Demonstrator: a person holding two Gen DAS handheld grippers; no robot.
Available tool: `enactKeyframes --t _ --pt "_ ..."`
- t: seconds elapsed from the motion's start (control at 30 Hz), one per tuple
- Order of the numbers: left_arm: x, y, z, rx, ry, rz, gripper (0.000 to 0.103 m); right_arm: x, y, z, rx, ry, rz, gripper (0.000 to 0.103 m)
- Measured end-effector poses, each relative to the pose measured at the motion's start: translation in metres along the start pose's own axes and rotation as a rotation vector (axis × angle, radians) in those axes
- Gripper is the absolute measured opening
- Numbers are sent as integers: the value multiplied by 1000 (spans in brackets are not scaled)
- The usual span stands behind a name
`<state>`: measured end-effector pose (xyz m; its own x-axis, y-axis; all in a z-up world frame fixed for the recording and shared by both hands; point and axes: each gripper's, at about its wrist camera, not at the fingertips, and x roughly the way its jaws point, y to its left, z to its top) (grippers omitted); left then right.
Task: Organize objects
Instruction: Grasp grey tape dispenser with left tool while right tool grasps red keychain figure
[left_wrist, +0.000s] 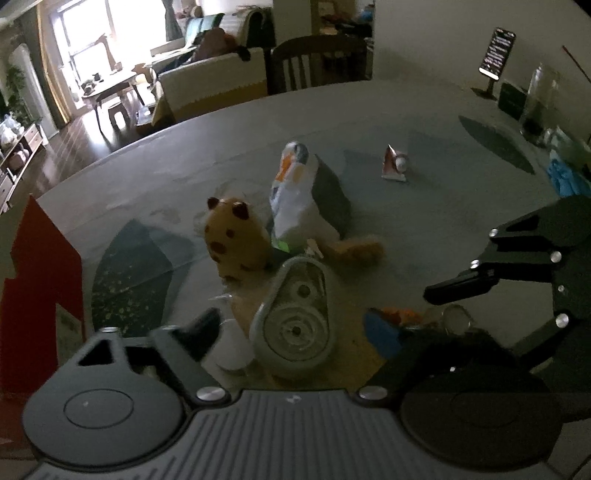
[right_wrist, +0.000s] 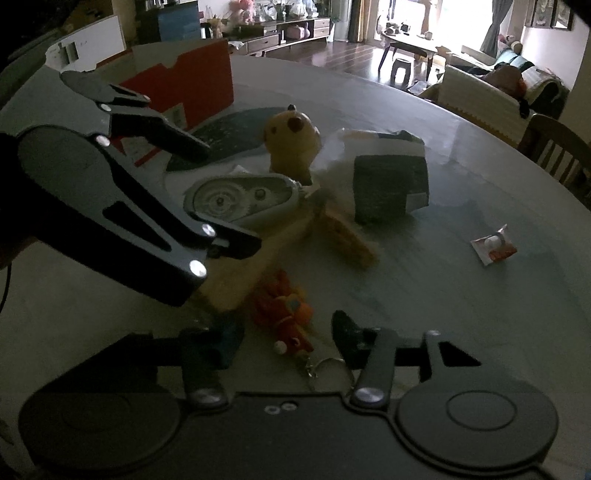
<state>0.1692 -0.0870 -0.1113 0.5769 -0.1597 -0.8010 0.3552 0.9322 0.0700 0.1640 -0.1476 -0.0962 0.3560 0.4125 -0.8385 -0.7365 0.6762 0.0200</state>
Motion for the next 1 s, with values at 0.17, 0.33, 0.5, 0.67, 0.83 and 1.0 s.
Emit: enactKeyframes --t 0.17,0.33,0.5,0.67,0.83,1.0 --pt "1 1 -2 -8 9 -8 51 0 0 -1 14 9 12 32" --pt "-3 2 -4 -27 2 -16 51 -6 -1 -2 41 -4 -3 22" --pt "-10 5 -10 -53 -4 -35 51 -20 -7 -3 106 -19 -18 9" --pt "-18 8 -17 -79 -11 -44 51 -30 -10 -9 153 -22 -20 6" --pt "-24 13 -25 -97 -15 -53 51 -31 -8 -12 158 -20 -22 20" --pt "-24 14 -28 -97 -12 -51 51 -25 -10 -11 160 -7 -13 43"
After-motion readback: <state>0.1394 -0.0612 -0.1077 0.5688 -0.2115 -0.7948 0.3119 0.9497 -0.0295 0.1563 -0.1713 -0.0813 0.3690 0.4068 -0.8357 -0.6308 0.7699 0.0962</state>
